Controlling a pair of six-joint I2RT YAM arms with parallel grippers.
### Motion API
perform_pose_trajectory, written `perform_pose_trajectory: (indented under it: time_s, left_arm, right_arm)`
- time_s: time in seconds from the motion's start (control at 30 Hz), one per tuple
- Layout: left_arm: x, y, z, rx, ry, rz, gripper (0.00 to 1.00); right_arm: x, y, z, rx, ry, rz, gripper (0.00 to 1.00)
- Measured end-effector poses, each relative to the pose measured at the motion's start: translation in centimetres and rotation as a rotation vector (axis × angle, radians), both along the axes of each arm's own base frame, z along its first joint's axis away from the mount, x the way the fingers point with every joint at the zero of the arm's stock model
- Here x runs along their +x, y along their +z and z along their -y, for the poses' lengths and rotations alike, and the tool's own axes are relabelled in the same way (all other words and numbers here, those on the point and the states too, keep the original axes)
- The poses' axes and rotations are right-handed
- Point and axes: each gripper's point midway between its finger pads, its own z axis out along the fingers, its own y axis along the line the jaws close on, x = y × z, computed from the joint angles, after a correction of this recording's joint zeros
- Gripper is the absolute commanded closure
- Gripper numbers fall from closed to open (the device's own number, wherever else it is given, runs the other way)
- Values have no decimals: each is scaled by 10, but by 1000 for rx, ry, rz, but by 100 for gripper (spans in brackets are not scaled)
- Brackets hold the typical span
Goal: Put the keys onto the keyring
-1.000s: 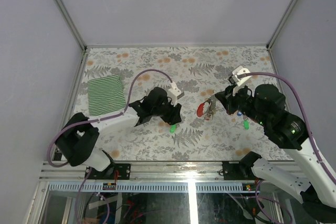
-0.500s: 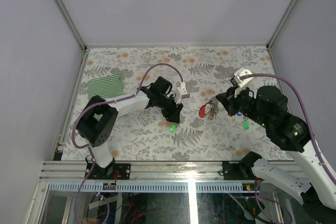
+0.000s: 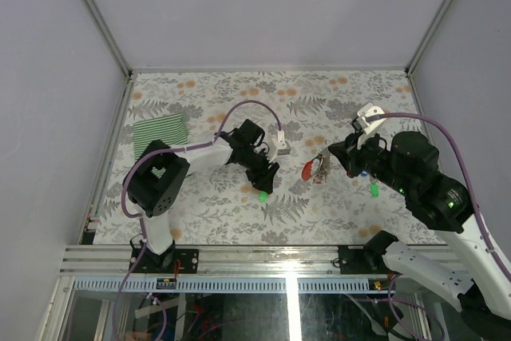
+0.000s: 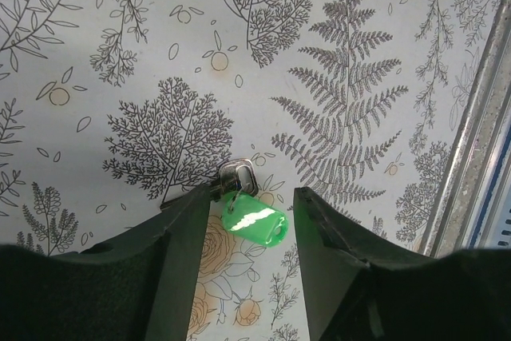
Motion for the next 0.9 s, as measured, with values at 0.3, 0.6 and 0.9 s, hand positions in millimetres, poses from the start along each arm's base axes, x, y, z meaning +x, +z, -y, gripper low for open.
perform_pose_trajectory:
  time_s: [0.3,0.6,0.9]
  left_arm:
    - [-2,-9,-2,17,-1,-21,52]
    - [-2,-11,-2,22,-1,-24,57]
    - [-2,-12,-3,30,4,-26,88]
  right_arm:
    - [-1,0,-1,1,9,-3,100]
    - [-1,0,-2,2,10,-3,100]
    - [-1,0,-1,3,10,-1,99]
